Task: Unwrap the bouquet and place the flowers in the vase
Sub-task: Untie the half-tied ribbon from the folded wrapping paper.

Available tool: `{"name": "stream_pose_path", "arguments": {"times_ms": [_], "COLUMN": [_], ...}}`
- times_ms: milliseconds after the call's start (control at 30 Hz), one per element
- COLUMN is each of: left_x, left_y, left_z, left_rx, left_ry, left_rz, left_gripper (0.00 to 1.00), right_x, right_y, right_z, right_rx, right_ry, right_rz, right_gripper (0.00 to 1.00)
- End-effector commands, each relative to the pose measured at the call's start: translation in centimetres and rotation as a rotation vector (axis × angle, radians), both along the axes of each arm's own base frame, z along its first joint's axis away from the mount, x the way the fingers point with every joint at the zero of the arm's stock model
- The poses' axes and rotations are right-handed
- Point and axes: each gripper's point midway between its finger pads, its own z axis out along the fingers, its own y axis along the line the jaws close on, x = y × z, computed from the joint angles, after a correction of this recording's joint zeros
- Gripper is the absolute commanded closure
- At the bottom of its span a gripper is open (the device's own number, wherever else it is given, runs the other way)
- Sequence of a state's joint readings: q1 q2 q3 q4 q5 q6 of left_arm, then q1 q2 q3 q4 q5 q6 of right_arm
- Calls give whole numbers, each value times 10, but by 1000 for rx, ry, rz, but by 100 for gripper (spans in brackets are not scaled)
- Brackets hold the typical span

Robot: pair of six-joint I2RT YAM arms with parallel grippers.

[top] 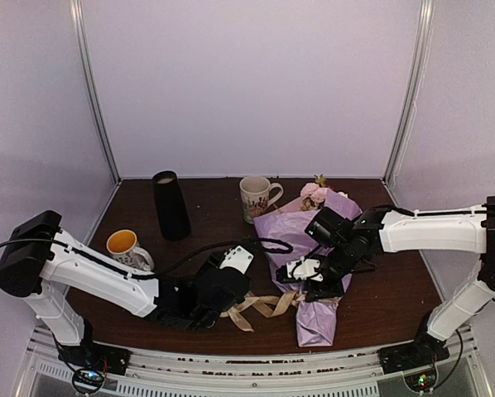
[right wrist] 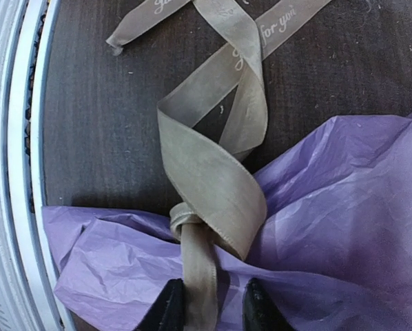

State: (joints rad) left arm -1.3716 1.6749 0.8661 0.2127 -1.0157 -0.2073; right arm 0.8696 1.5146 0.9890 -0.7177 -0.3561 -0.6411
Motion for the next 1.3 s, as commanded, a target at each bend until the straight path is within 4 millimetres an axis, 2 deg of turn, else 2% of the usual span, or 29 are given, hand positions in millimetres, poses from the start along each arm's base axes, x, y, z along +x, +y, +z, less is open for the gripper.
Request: {"name": "stream_pose_path", "arguments": {"times_ms": [0,33,100,233,333,400,433,467,667,867,1067,1167,1267], "left_x": [-2,-2,-3,-5,-7,-16,-20,-23,-38,-41,-52,-47,-36], "left_y": [3,2,-1,-17,-36,-53,-60,-68,-106,-129,-164,-177,-182], "left_z": [3,3,5,9,14,15,16,17,28,25,15,7,9], "left_rx": [-37,-40,-48,-45,-72,-118,-137,-148,-193,-198,-166,-134,-121], "left_ry": [8,10,10,-5,-8,0,0,-3,-33,-11,7,2,-27], "left_rz": [18,14,8,-40,-106,-209,-249,-282,-395,-440,-557,-542,-485], "left_gripper": [43,43,43,42,36,29,12,3,2,2,2,2,3], "right_x": [10,10,9,5,3,1,2,2,12,16,13,9,4], "right_y": [10,12,12,5,-1,-6,-8,-10,-22,-61,-91,-94,-93], "right_z": [15,20,35,67,84,87,87,85,81,105,94,96,97], "right_rx": [25,35,67,140,193,215,218,213,232,310,334,360,385], "right_ry": [-46,-45,-61,-92,-74,-55,-54,-52,4,-71,-140,-122,-111], "right_rz": [-24,-33,-42,-66,-98,-116,-121,-125,-190,-261,-328,-333,-322], "right_gripper": [91,96,99,100,100,100,100,100,100,100,100,100,100]}}
